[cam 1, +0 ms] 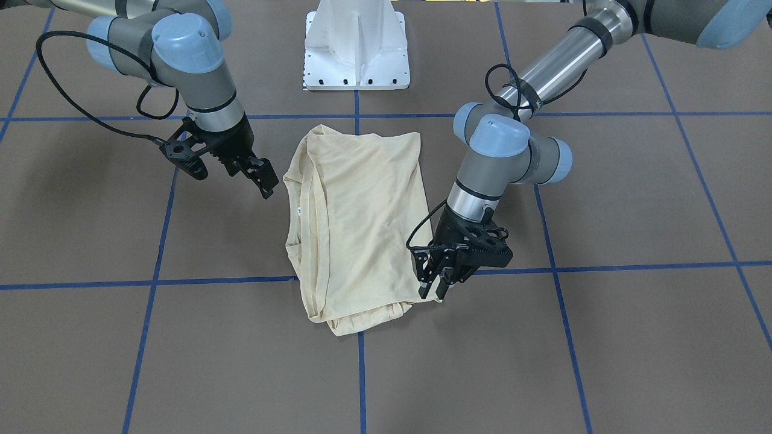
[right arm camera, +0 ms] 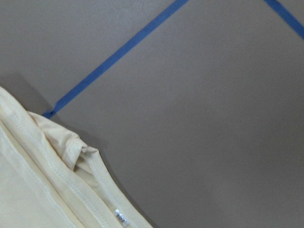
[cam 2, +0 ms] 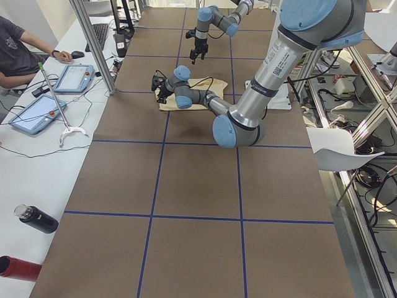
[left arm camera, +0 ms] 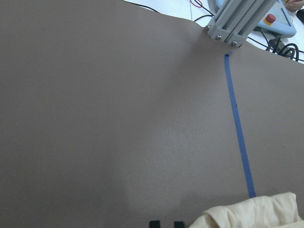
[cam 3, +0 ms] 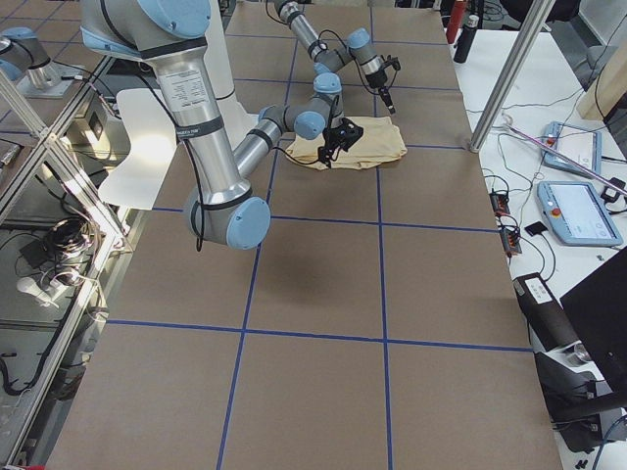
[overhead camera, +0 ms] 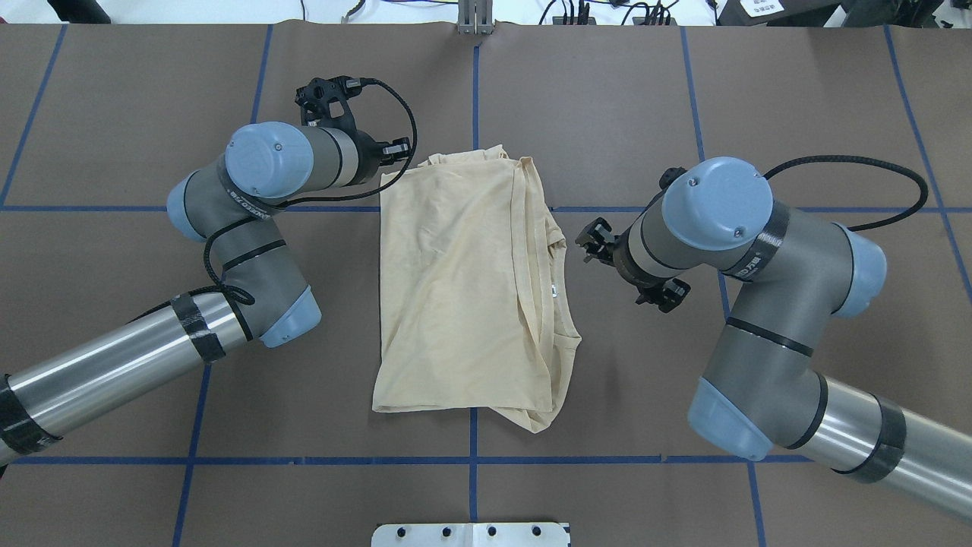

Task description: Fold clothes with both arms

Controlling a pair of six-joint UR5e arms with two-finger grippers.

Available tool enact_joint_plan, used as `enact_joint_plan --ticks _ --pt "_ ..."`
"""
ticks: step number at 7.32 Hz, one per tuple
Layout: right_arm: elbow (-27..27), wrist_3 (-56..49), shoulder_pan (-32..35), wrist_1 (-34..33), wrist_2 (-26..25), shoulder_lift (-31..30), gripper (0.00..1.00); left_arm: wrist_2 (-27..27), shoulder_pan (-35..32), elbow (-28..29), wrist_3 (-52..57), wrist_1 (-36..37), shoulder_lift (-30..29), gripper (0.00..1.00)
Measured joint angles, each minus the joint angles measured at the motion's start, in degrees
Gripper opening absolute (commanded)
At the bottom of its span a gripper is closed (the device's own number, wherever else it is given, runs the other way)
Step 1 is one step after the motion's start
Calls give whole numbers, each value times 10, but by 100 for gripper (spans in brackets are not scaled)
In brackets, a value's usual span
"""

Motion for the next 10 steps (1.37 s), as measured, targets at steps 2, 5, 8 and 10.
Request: enact_joint_plan --ticks 2,5,8,10 --pt "-3 86 -73 27 -63 6 100 -28 -4 -81 1 6 61 51" --pt "-3 258 -163 32 -144 10 100 -31 -5 -115 0 8 87 51" --pt "-5 333 -188 30 -150 10 98 -30 -5 -121 -3 10 88 52" --pt "-7 342 -195 29 -150 11 93 -29 -4 -130 -5 22 88 51"
